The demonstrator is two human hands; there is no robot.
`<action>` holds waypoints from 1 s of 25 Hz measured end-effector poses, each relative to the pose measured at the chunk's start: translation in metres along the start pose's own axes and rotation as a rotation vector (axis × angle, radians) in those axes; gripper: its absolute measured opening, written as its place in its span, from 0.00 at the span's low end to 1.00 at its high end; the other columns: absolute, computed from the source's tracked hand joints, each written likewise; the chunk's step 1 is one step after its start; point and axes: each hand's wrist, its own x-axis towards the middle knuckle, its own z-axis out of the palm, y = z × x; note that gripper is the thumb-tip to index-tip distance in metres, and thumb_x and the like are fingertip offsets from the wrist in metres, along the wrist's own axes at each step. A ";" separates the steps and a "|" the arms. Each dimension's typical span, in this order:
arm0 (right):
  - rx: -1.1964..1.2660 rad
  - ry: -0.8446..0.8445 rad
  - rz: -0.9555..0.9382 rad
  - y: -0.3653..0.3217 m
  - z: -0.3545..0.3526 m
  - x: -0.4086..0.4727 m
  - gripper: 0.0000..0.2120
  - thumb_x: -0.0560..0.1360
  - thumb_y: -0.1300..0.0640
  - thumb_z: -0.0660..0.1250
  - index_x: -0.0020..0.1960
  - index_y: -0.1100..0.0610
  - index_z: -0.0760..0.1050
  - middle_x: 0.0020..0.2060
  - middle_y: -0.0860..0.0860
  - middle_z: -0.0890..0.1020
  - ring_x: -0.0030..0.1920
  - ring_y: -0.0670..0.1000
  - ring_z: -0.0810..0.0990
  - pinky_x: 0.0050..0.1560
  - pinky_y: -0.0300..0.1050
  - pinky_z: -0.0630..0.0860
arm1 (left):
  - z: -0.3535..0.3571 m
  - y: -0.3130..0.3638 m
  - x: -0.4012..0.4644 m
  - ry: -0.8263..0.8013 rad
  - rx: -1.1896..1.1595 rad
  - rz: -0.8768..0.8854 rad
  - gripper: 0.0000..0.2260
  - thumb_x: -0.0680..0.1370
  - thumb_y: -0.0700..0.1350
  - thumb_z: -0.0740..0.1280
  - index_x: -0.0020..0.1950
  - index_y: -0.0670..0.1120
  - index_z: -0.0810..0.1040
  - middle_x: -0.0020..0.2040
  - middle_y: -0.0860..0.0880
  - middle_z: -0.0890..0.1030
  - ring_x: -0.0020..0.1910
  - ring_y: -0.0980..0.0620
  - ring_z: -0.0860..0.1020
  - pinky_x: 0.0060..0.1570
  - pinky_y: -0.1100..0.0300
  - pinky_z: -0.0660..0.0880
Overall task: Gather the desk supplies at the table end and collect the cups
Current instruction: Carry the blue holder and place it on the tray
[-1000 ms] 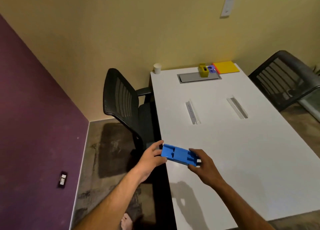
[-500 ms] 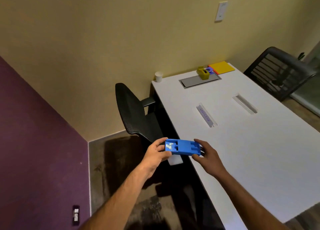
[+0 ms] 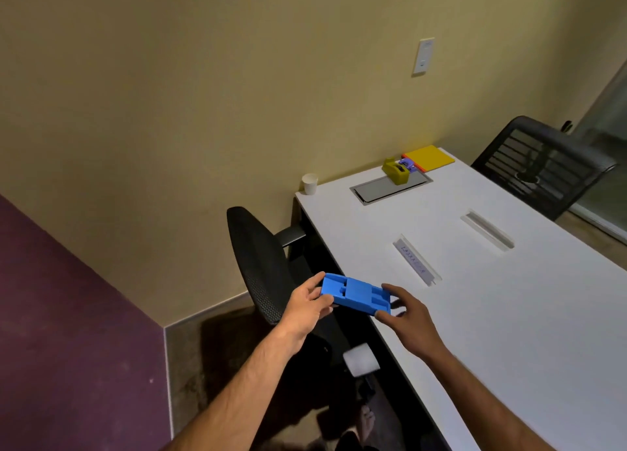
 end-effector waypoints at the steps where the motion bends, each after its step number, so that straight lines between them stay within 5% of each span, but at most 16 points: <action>1: 0.000 0.006 0.001 -0.003 0.000 0.014 0.27 0.71 0.57 0.75 0.68 0.49 0.73 0.60 0.44 0.78 0.54 0.45 0.79 0.48 0.37 0.76 | 0.000 0.008 0.016 -0.006 0.017 0.007 0.25 0.80 0.35 0.66 0.75 0.52 0.69 0.58 0.52 0.84 0.57 0.52 0.83 0.62 0.53 0.78; 7: 0.021 0.044 0.016 -0.007 -0.024 0.126 0.28 0.71 0.58 0.75 0.70 0.53 0.72 0.61 0.45 0.78 0.56 0.43 0.78 0.49 0.37 0.75 | 0.020 0.067 0.123 -0.029 0.067 0.016 0.17 0.79 0.35 0.65 0.67 0.46 0.77 0.56 0.48 0.86 0.55 0.49 0.84 0.58 0.56 0.80; 25: 0.021 0.117 0.134 -0.006 -0.051 0.392 0.26 0.70 0.60 0.76 0.67 0.55 0.74 0.59 0.49 0.77 0.49 0.47 0.79 0.46 0.35 0.75 | 0.063 0.177 0.406 -0.037 0.191 0.007 0.16 0.79 0.35 0.65 0.65 0.44 0.80 0.55 0.45 0.85 0.49 0.50 0.84 0.54 0.62 0.80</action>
